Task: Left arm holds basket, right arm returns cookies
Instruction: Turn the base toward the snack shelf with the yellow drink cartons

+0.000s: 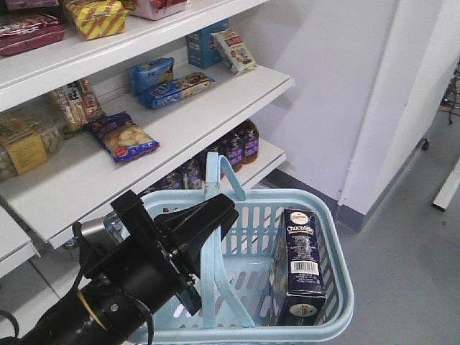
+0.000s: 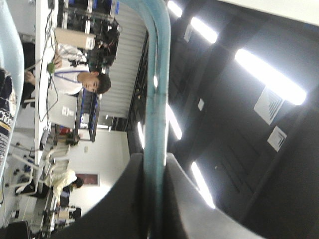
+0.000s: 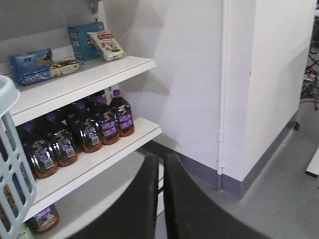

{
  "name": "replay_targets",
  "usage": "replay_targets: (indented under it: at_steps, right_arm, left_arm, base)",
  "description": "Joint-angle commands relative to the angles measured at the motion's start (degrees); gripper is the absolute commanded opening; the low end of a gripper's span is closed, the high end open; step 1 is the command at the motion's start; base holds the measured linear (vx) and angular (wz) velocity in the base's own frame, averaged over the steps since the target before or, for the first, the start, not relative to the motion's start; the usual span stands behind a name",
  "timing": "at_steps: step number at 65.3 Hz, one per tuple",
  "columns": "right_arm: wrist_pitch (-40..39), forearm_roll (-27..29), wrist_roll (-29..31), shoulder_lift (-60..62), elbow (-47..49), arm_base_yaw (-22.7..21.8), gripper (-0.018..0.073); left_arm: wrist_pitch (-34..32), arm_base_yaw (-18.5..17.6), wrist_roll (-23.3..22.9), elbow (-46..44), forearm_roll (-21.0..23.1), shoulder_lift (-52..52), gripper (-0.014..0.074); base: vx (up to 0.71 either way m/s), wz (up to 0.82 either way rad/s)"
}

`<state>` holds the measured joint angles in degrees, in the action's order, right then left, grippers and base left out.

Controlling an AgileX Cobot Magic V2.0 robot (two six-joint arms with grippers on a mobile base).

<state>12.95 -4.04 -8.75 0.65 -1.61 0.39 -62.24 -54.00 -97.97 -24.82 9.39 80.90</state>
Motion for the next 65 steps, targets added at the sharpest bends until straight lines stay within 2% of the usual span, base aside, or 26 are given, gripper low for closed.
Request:
replay_targets:
  at_steps: [1,65]
  right_arm:
    - [-4.0,-0.4,0.1,0.7,-1.0,-0.4,-0.0006]
    - [-4.0,-0.4,0.1,0.7,-1.0,-0.4,-0.0006]
  left_arm:
    - [-13.8,-0.4,-0.2,-1.5,-0.5,-2.3,-0.0003]
    - [-13.8,-0.4,-0.2,-1.5,-0.5,-2.3,-0.0003]
  base:
    - [0.07,0.38]
    - [0.07,0.47]
